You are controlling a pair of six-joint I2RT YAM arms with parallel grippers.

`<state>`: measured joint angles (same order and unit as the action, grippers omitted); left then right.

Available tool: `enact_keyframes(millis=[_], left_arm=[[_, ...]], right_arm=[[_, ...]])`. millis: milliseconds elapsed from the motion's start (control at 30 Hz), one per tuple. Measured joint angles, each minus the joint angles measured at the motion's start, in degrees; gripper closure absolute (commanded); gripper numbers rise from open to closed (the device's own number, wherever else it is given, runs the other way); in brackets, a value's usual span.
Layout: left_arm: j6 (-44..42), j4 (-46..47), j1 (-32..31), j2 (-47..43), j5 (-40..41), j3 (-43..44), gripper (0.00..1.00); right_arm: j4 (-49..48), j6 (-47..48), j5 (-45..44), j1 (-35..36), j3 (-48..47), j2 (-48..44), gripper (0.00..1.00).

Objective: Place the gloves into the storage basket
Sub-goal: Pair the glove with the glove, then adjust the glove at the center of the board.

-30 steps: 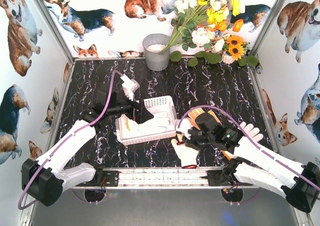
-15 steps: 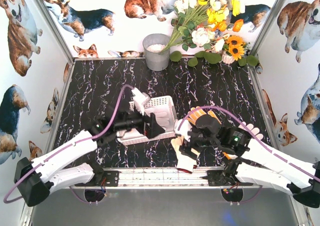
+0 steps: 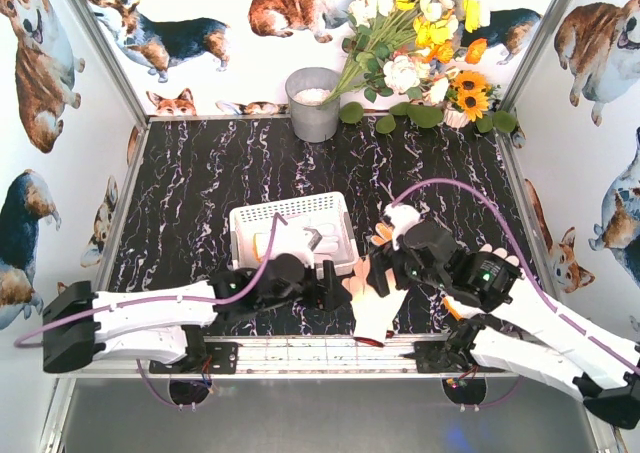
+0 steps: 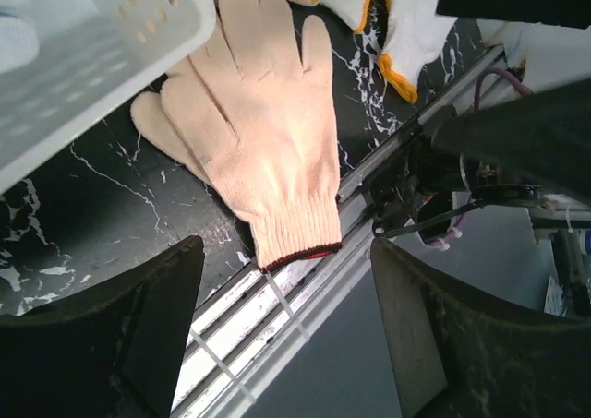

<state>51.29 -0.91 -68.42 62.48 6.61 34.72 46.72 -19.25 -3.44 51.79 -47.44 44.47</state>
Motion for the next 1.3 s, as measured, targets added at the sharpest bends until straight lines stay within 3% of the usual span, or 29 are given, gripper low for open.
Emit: enact_keyframes(millis=[133, 300, 433, 733, 1033, 1300], left_arm=[[5.7, 2.2, -1.9, 4.0, 3.3, -0.4, 0.54], [11.1, 3.3, -2.6, 10.6, 5.6, -0.1, 0.54], [13.8, 3.8, -3.1, 15.7, 5.3, 0.8, 0.54], [16.2, 8.5, -3.1, 23.3, 1.5, 2.3, 0.59], [17.1, 11.4, -3.0, 28.2, -2.0, 3.3, 0.7], [17.7, 12.8, -2.2, 30.5, -4.1, 3.9, 0.72]], right_arm=[[2.1, -8.4, -1.3, -7.3, 2.0, -0.9, 0.26], [3.3, -17.8, 0.3, -19.1, 8.4, -1.9, 0.28], [3.1, -25.4, 2.2, -24.3, 14.7, -2.4, 0.32], [-1.9, -34.9, 3.0, -25.4, 23.5, -4.4, 0.44], [-7.3, -36.8, 3.8, -25.6, 26.3, -4.4, 0.55], [-10.2, -37.5, 6.2, -25.6, 28.6, -4.3, 0.66]])
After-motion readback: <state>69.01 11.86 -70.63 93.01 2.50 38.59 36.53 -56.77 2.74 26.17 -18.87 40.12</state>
